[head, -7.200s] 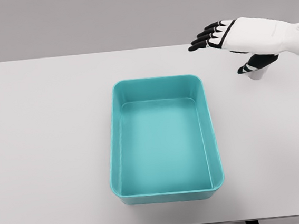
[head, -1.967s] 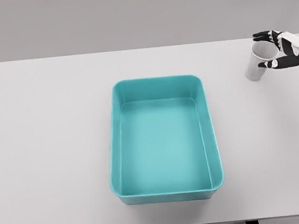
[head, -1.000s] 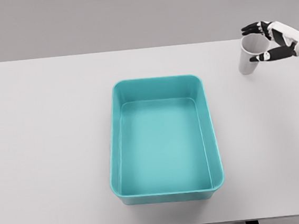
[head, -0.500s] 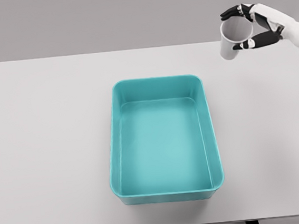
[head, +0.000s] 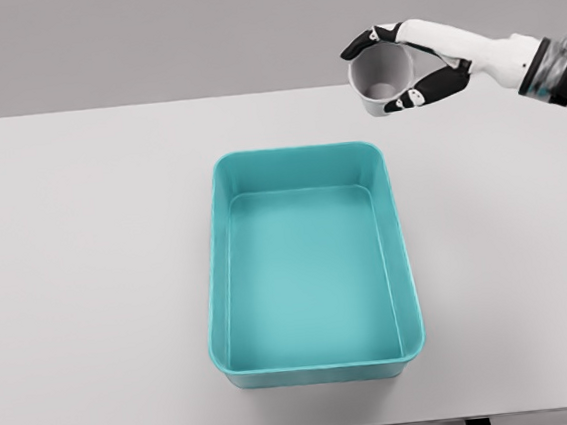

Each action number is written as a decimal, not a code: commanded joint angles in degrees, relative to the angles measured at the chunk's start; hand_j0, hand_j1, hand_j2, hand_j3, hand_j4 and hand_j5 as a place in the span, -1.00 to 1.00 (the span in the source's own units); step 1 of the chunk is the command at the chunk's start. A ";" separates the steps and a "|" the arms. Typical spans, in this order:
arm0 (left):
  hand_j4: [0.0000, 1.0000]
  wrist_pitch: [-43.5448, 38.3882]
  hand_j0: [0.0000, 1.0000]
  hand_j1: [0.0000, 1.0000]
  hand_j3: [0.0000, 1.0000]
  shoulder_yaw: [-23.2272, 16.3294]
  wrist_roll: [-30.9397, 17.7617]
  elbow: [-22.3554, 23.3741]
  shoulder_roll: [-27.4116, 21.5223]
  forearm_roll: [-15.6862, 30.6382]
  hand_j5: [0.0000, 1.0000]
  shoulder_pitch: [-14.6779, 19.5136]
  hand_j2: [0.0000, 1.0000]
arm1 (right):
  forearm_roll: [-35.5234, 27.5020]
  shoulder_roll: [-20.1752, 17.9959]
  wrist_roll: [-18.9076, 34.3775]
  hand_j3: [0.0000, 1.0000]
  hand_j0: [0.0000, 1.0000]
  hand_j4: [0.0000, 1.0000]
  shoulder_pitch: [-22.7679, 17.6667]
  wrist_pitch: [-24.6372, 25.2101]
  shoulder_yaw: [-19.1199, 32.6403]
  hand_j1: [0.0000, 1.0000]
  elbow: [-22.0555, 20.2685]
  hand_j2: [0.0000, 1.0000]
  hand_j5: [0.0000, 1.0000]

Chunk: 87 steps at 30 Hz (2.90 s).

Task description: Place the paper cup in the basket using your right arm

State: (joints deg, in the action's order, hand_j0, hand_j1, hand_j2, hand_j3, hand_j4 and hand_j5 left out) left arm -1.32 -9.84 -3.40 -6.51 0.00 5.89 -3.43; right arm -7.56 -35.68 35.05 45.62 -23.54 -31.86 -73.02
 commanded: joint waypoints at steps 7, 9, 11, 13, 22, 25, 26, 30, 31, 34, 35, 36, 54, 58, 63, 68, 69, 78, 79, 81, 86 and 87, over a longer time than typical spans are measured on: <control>1.00 0.00 1.00 1.00 1.00 -0.01 -0.03 0.01 0.00 0.00 1.00 0.00 1.00 | 7.65 2.37 -0.05 0.51 0.51 0.51 0.09 0.25 -4.35 0.51 -6.35 0.51 0.51; 1.00 0.00 1.00 1.00 1.00 -0.01 -0.03 0.01 0.00 0.00 1.00 0.00 1.00 | 8.26 2.46 -0.05 0.51 0.51 0.51 0.18 0.25 -5.14 0.51 -7.93 0.51 0.51; 1.00 0.00 1.00 1.00 1.00 -0.01 -0.03 0.01 0.00 0.00 1.00 0.00 1.00 | 9.49 1.84 -0.05 0.51 0.51 0.51 0.18 2.70 -5.14 0.51 -11.79 0.51 0.51; 1.00 0.00 1.00 1.00 1.00 -0.01 0.06 0.01 0.00 0.00 1.00 0.00 1.00 | 10.99 1.49 -0.05 0.52 0.52 0.52 0.09 4.73 -5.05 0.52 -16.54 0.52 0.52; 1.00 0.00 1.00 1.00 1.00 -0.01 0.06 0.01 0.00 0.00 1.00 0.00 1.00 | 11.07 0.70 -0.05 0.52 0.52 0.52 -0.79 5.78 -6.63 0.52 -25.86 0.52 0.52; 1.00 0.00 1.00 1.00 1.00 -0.01 -0.03 0.01 0.00 0.00 1.00 0.00 1.00 | 12.04 0.43 -0.05 0.52 0.52 0.52 -0.88 5.78 -10.24 0.52 -26.83 0.52 0.52; 1.00 0.00 1.00 1.00 1.00 -0.01 0.06 0.01 0.00 0.00 1.00 0.00 1.00 | 12.74 0.43 -0.05 0.52 0.52 0.52 -0.88 5.78 -11.20 0.52 -26.83 0.52 0.52; 1.00 0.00 1.00 1.00 1.00 -0.01 -0.03 0.01 0.00 0.00 1.00 0.00 1.00 | 15.38 0.26 -0.05 0.52 0.52 0.52 -1.23 5.70 -15.77 0.52 -26.91 0.52 0.52; 1.00 0.00 1.00 1.00 1.00 -0.01 -0.03 0.01 0.00 0.00 1.00 0.00 1.00 | 15.64 0.26 -0.05 0.52 0.52 0.52 -1.41 5.70 -16.39 0.52 -26.91 0.52 0.52; 1.00 0.00 1.00 1.00 1.00 -0.01 -0.03 0.01 0.00 0.00 1.00 0.00 1.00 | 16.96 0.17 -0.05 0.52 0.52 0.52 -1.85 5.61 -17.79 0.52 -26.91 0.52 0.52; 1.00 0.00 1.00 1.00 1.00 -0.01 -0.03 0.01 0.00 0.00 1.00 0.00 1.00 | 17.58 0.17 -0.05 0.52 0.52 0.52 -1.85 5.61 -18.85 0.52 -26.91 0.52 0.52; 1.00 0.00 1.00 1.00 1.00 -0.01 0.06 0.01 0.00 0.00 1.00 0.00 1.00 | 17.75 0.17 -0.05 0.52 0.52 0.52 -1.85 5.61 -19.20 0.52 -26.91 0.52 0.52; 1.00 0.00 1.00 1.00 1.00 -0.01 -0.03 0.01 0.00 0.00 1.00 0.00 1.00 | 25.31 0.26 -0.05 0.52 0.52 0.52 -2.37 5.96 -21.84 0.52 -23.93 0.52 0.52; 1.00 0.00 1.00 1.00 1.00 -0.01 -0.03 0.01 0.00 0.00 1.00 0.00 1.00 | 27.25 0.43 -0.05 0.53 0.53 0.53 -2.29 7.01 -22.81 0.53 -23.66 0.53 0.53; 1.00 0.00 1.00 1.00 1.00 -0.01 -0.03 0.01 0.00 0.00 1.00 0.00 1.00 | 26.46 0.26 -0.05 1.00 1.00 1.00 -2.46 5.79 -21.93 1.00 -26.30 1.00 1.00; 1.00 0.00 1.00 1.00 1.00 -0.01 -0.03 0.01 0.00 0.00 1.00 0.00 1.00 | 17.15 0.08 -0.05 1.00 1.00 1.00 -5.27 -1.51 -7.79 1.00 -27.44 1.00 1.00; 1.00 0.00 1.00 1.00 1.00 -0.01 -0.03 0.01 0.00 0.00 1.00 0.00 1.00 | 14.77 0.08 -0.05 1.00 1.00 1.00 -5.89 -2.56 -4.89 1.00 -27.44 1.00 1.00; 1.00 0.00 1.00 1.00 1.00 -0.01 -0.03 0.01 0.00 0.00 1.00 0.00 1.00 | -6.50 -1.33 -0.05 1.00 1.00 1.00 -13.53 -4.94 16.30 1.00 -22.00 1.00 1.00; 1.00 0.00 1.00 1.00 1.00 -0.01 -0.03 0.01 0.00 0.00 1.00 0.00 1.00 | -8.69 -1.59 -0.05 1.00 1.00 1.00 -14.50 -4.94 17.88 1.00 -19.98 1.00 1.00; 1.00 0.00 1.00 1.00 1.00 -0.01 -0.03 0.01 0.00 0.00 1.00 0.00 1.00 | -12.65 -1.68 -0.05 1.00 1.00 1.00 -17.31 -4.94 20.78 1.00 -12.69 1.00 1.00; 1.00 0.00 1.00 1.00 1.00 -0.01 -0.03 0.01 0.00 0.00 1.00 0.00 1.00 | -12.13 -1.33 -0.05 1.00 1.00 1.00 -21.62 -4.94 22.98 1.00 -5.12 1.00 1.00; 1.00 0.00 1.00 1.00 1.00 -0.01 -0.03 0.01 0.00 0.00 1.00 0.00 1.00 | -12.04 -1.33 -0.05 1.00 1.00 1.00 -21.97 -4.76 23.25 1.00 -5.03 1.00 1.00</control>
State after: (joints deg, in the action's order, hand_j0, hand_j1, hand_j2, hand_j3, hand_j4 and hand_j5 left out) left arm -1.32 -9.84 -3.41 -6.52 0.00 5.89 -3.43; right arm -18.71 -37.07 35.02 23.29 -28.44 -9.69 -80.28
